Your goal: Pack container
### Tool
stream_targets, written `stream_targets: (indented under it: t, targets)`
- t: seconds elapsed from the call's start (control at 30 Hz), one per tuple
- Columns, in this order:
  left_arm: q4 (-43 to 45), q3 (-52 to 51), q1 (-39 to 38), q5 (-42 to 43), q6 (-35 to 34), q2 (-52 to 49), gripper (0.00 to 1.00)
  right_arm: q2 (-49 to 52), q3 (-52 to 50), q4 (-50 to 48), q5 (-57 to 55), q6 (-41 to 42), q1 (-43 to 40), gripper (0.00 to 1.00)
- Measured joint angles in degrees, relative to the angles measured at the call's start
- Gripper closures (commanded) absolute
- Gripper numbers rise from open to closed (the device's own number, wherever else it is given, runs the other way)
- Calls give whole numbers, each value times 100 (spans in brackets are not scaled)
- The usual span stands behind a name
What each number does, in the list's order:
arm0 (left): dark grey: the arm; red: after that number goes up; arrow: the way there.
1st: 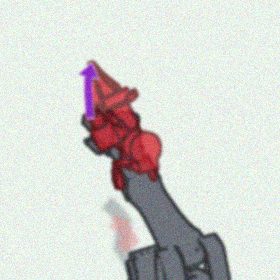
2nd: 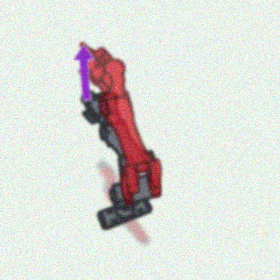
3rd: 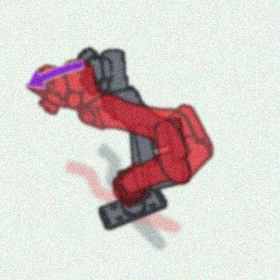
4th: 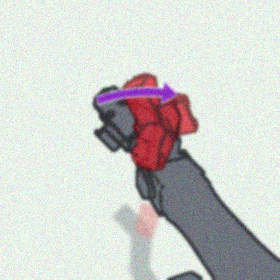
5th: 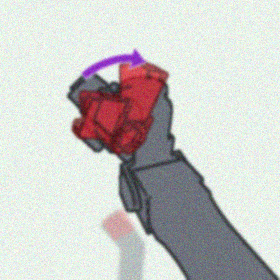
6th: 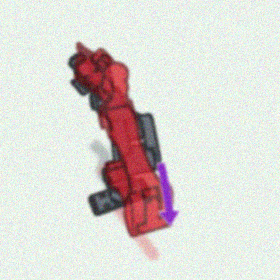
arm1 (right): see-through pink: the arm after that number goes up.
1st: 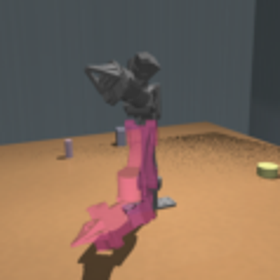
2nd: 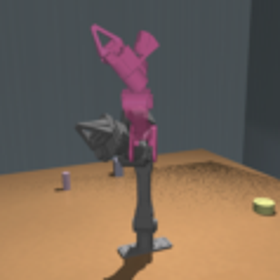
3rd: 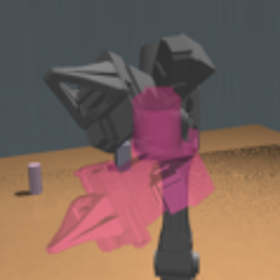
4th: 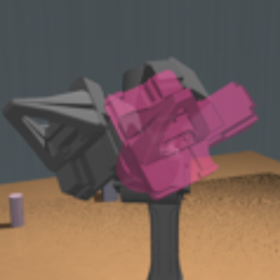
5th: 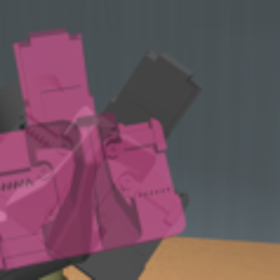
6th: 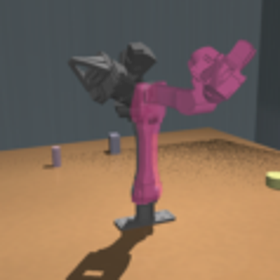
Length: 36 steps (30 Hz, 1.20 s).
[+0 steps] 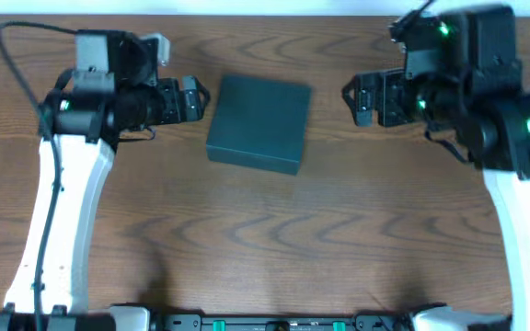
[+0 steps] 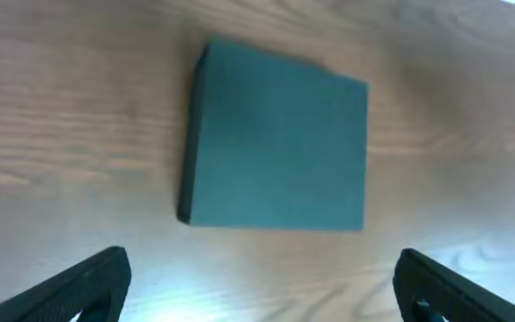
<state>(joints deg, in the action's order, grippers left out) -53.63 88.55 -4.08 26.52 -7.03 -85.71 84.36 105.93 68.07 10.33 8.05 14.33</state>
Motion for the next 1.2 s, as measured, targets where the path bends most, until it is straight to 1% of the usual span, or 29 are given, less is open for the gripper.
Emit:
stream_targets:
  t: [0.1, 0.17, 0.2, 0.3, 0.37, 0.4, 0.47, 0.53, 0.57, 0.63, 0.67, 0.7, 0.73, 0.77, 0.8, 0.83, 0.87, 0.97, 1.0, 1.07, 1.1, 1.13, 1.17, 1.2]
  targets:
    - [-479, 155, -42, 31, 127, 282, 5, 247, -358, -721, 155, 0, -140, 1]
    - [-872, 157, -201, -42, 197, 800, 4, 739, -348, -1307, 186, 0, -210, 1]
    - [-968, 136, -415, -157, 227, 1097, 5, 901, -291, -1447, 195, 0, -210, 1]
    - [-1003, -286, -1209, -562, 127, 1847, 5, 1971, 713, -1421, 577, 50, -308, 1]
    - [-855, -737, -1685, -960, -42, 2234, 5, 2549, 1416, -986, 977, 74, -470, 1]
    - [-772, -1001, -1875, -1255, -127, 2404, 5, 2909, 1882, -332, 1185, 74, -623, 1]
    - [-651, -1102, -1884, -1521, -212, 2481, 5, 3062, 2243, 649, 1161, 4, -826, 1]
    - [-400, -1110, -1722, -1687, -221, 2566, 5, 2872, 2492, 1519, 986, -140, -1099, 1]
    - [-328, -1108, -1622, -1762, -219, 2638, 5, 2677, 2538, 1707, 916, -201, -1259, 2]
    - [-249, -1108, -1473, -1823, -212, 2732, 5, 2138, 2505, 2059, 876, -343, -1659, 10]
    - [-199, -1108, -1392, -1843, -197, 2761, 5, 1834, 2420, 2129, 866, -411, -1862, 25]
    - [-101, -1108, -1307, -1862, -179, 2769, 5, 1440, 2245, 2131, 859, -498, -2085, 53]
    - [13, -1108, -1213, -1893, -149, 2763, 0, 949, 1921, 2098, 861, -538, -2262, 99]
    - [144, -1106, -1134, -1906, -79, 2730, 28, 498, 1517, 1974, 859, -566, -2332, 98]
    - [275, -1106, -1047, -1915, -48, 2699, 53, 133, 1132, 1886, 866, -586, -2330, 98]
    - [468, -1110, -903, -1923, -13, 2649, 69, -363, 492, 1626, 925, -608, -2306, 98]
    - [817, -1110, -645, -1928, 87, 2562, 81, -861, -286, 1333, 973, -616, -2293, 98]
    - [1349, -1091, -55, -1744, 267, 2258, 94, -1714, -2055, 804, 970, -584, -2299, 99]
    - [1467, -1078, 227, -1521, 323, 2092, 94, -2004, -2693, 643, 964, -538, -2299, 99]
    - [1582, -1062, 728, -835, 402, 1751, 94, -2621, -3766, 7, 984, -439, -2299, 99]
    - [1582, -1051, 914, -466, 411, 1609, 94, -2964, -4288, -551, 1058, -404, -2299, 99]
    - [1550, -1040, 1045, -94, 420, 1495, 94, -3292, -4850, -1362, 1217, -356, -2299, 99]
    - [1377, -1014, 1150, 317, 431, 1434, 94, -3532, -5379, -2216, 1497, -304, -2299, 99]
    - [1147, -994, 1185, 636, 444, 1434, 94, -3556, -5864, -3265, 1840, -197, -2299, 99]
